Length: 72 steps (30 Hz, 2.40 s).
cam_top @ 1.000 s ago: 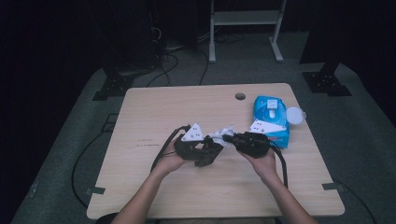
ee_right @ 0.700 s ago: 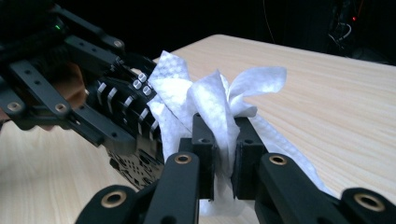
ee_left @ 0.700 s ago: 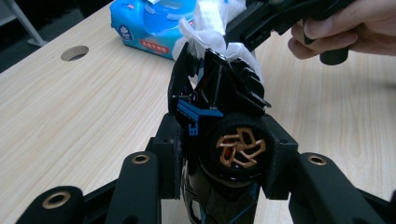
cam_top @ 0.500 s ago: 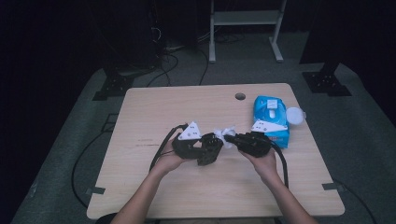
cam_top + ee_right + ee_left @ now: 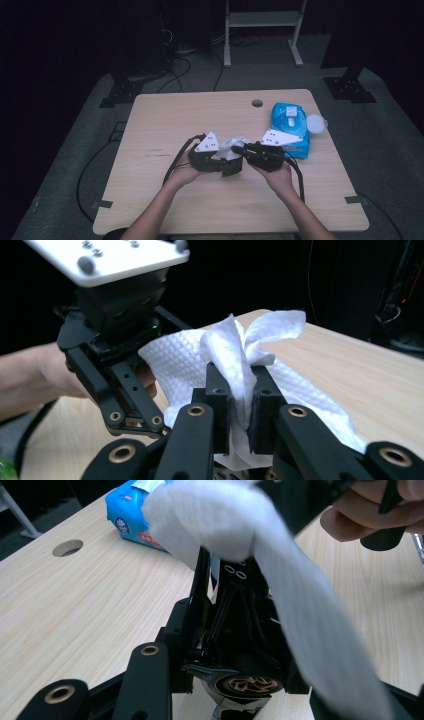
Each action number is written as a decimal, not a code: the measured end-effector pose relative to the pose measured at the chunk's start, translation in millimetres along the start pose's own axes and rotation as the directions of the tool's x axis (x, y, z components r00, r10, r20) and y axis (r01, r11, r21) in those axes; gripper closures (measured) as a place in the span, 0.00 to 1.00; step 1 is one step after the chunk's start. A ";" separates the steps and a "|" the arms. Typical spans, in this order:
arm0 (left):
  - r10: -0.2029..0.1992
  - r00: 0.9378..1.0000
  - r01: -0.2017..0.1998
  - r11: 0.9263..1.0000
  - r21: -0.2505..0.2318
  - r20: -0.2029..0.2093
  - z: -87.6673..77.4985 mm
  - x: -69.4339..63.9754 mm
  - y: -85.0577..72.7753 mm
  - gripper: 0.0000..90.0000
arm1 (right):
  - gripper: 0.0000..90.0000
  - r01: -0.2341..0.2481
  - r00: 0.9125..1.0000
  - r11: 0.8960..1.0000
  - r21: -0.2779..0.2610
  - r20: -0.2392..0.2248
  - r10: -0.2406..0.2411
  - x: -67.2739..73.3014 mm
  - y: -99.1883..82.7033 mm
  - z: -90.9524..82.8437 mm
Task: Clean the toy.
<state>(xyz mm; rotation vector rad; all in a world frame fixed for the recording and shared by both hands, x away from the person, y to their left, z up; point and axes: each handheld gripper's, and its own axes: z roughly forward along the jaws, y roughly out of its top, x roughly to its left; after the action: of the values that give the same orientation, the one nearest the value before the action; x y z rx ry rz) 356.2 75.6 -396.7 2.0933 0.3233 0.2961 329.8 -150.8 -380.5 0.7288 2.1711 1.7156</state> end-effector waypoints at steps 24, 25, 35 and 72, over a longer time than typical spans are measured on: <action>-0.020 1.000 0.020 1.000 -0.002 -0.010 -2.9 4.5 -2.0 0.64 | 0.90 -0.073 0.994 0.997 0.023 0.088 0.070 -26.4 -16.0 -7.3; -0.015 1.000 0.015 1.000 0.000 -0.011 -2.5 3.9 -1.4 0.64 | 0.90 -0.109 0.991 0.993 0.033 0.087 0.106 -32.4 -22.0 -6.0; -0.001 1.000 0.001 1.000 -0.006 -0.008 3.5 1.3 3.7 0.64 | 0.90 -0.215 0.977 0.977 0.007 0.019 0.214 -40.4 -23.2 -9.8; -0.052 0.998 0.046 0.985 0.165 0.029 25.1 10.4 -46.1 0.64 | 0.90 -0.042 0.998 0.981 0.191 0.059 0.031 -20.4 -45.7 27.3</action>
<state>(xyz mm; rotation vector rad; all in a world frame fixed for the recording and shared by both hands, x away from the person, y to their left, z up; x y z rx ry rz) 369.2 82.5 -448.1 2.2456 0.3903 0.2109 351.0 -147.1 -433.3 0.8587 2.3210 1.4967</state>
